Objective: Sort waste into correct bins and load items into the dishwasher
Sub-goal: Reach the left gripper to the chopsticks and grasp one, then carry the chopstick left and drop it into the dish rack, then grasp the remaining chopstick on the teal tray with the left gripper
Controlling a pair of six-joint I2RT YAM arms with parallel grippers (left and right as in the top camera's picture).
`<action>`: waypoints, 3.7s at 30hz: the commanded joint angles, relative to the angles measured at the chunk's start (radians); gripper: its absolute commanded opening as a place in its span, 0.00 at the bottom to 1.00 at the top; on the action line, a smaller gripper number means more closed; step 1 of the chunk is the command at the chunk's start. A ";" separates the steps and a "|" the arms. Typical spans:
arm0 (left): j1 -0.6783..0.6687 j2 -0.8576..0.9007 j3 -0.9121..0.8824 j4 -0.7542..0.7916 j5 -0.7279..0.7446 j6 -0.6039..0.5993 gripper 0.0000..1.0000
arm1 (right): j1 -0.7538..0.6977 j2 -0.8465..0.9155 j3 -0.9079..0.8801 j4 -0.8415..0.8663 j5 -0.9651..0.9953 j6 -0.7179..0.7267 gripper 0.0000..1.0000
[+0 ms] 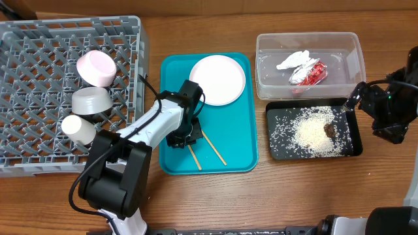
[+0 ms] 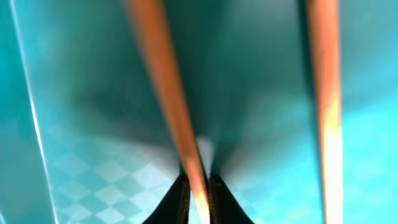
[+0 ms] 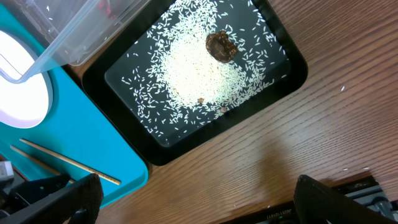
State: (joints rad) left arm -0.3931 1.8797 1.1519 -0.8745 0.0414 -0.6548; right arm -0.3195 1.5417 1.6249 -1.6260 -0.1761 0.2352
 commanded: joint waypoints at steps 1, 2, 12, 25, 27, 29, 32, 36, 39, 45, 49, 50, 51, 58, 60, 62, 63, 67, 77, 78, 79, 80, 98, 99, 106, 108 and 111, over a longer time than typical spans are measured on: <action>0.010 0.034 -0.013 0.011 0.003 0.005 0.06 | -0.002 -0.028 0.013 0.001 0.003 0.000 1.00; 0.014 0.034 -0.011 0.012 0.003 0.005 0.05 | -0.002 -0.028 0.013 0.000 0.003 0.000 1.00; 0.057 -0.006 0.159 -0.086 -0.021 0.095 0.04 | -0.002 -0.027 0.013 0.000 0.003 0.000 1.00; 0.231 -0.081 0.530 -0.343 -0.111 0.322 0.04 | -0.002 -0.028 0.013 0.000 0.003 0.000 1.00; 0.275 -0.081 0.536 -0.345 -0.121 0.345 0.04 | -0.002 -0.027 0.013 0.000 0.003 0.000 1.00; 0.318 -0.081 0.536 -0.344 -0.138 0.368 0.04 | -0.002 -0.027 0.013 0.000 0.003 0.000 1.00; 0.373 -0.079 0.536 -0.335 -0.145 0.409 0.04 | -0.002 -0.027 0.013 0.000 0.003 0.000 1.00; 0.414 -0.075 0.532 -0.327 -0.145 0.441 0.04 | -0.002 -0.028 0.013 0.000 0.003 0.000 1.00; 0.417 -0.069 0.519 -0.322 -0.149 0.470 0.04 | -0.002 -0.028 0.013 0.000 0.003 0.000 1.00; 0.420 -0.068 0.463 -0.271 -0.167 0.521 0.04 | -0.002 -0.028 0.013 0.000 0.003 0.000 1.00; 0.421 -0.068 0.431 -0.256 -0.235 0.520 0.04 | -0.002 -0.027 0.013 0.000 0.003 0.000 1.00; 0.421 -0.068 0.425 -0.250 -0.235 0.520 0.04 | -0.002 -0.028 0.013 0.000 0.003 0.000 1.00; 0.421 -0.068 0.419 -0.245 -0.236 0.521 0.04 | -0.002 -0.028 0.013 0.000 0.003 0.000 1.00; 0.421 -0.068 0.386 -0.221 -0.312 0.521 0.04 | -0.002 -0.028 0.013 -0.003 0.003 0.000 1.00; 0.421 -0.068 0.367 -0.205 -0.313 0.520 0.05 | -0.002 -0.028 0.013 -0.003 0.003 0.000 1.00; 0.421 -0.068 0.357 -0.193 -0.302 0.520 0.09 | -0.002 -0.028 0.013 -0.003 0.003 0.000 1.00; 0.421 -0.068 0.356 -0.194 -0.297 0.520 0.14 | -0.002 -0.028 0.013 -0.003 0.003 0.000 1.00; 0.421 -0.067 0.355 -0.194 -0.291 0.520 0.27 | -0.002 -0.028 0.013 -0.004 0.003 0.000 1.00; 0.385 -0.084 0.372 -0.203 -0.110 0.520 0.49 | -0.002 -0.027 0.013 -0.003 0.003 0.000 1.00; 0.374 -0.089 0.379 -0.203 -0.074 0.517 0.52 | -0.002 -0.028 0.013 -0.003 0.003 0.000 1.00; 0.338 -0.100 0.387 -0.201 0.025 0.507 0.56 | -0.002 -0.028 0.013 -0.003 0.003 0.000 1.00; 0.319 -0.103 0.388 -0.201 0.063 0.489 0.56 | -0.002 -0.028 0.013 -0.003 0.003 0.000 1.00; -0.148 0.058 0.363 -0.222 -0.023 0.060 0.71 | -0.002 -0.028 0.013 0.000 0.003 0.000 1.00; -0.155 0.071 0.363 -0.225 -0.023 0.040 0.71 | -0.002 -0.028 0.013 0.000 0.003 0.000 1.00; -0.161 0.160 0.363 -0.228 0.003 -0.007 0.71 | -0.002 -0.028 0.013 0.000 0.003 0.000 1.00; -0.161 0.177 0.362 -0.227 0.003 -0.006 0.69 | -0.002 -0.027 0.013 0.000 0.003 0.000 1.00; -0.161 0.192 0.362 -0.229 0.003 -0.003 0.64 | -0.002 -0.028 0.013 0.000 0.003 0.000 1.00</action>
State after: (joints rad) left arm -0.5564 2.0426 1.5150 -1.0996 0.0486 -0.6384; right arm -0.3195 1.5417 1.6249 -1.6310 -0.1761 0.2352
